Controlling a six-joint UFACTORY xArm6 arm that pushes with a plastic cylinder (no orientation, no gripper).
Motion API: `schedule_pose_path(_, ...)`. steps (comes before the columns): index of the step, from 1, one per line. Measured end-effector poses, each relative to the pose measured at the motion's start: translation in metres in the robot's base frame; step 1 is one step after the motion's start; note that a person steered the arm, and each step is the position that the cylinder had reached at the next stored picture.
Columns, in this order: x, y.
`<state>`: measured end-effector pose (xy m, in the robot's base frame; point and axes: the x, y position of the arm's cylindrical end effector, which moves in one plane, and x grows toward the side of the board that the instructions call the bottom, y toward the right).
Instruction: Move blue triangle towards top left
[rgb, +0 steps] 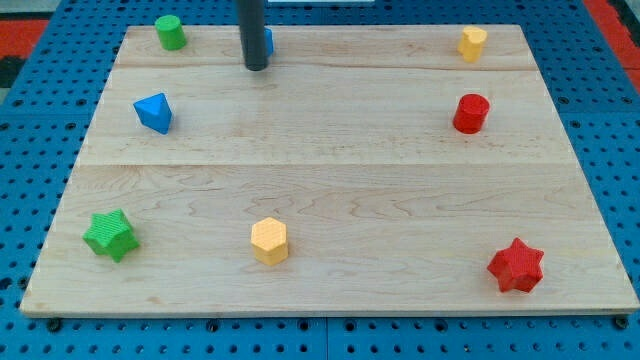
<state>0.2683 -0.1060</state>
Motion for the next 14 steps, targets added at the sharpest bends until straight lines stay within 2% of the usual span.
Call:
schedule_pose_path(1, -0.017, -0.02)
schedule_pose_path(3, -0.029, 0.012)
schedule_pose_path(5, 0.105, 0.006)
schedule_pose_path(6, 0.145, -0.05)
schedule_pose_path(7, 0.128, -0.115)
schedule_pose_path(8, 0.093, -0.129)
schedule_pose_path(9, 0.092, -0.089)
schedule_pose_path(10, 0.11, -0.085)
schedule_pose_path(12, 0.064, -0.068)
schedule_pose_path(13, 0.087, -0.05)
schedule_pose_path(14, 0.092, -0.046)
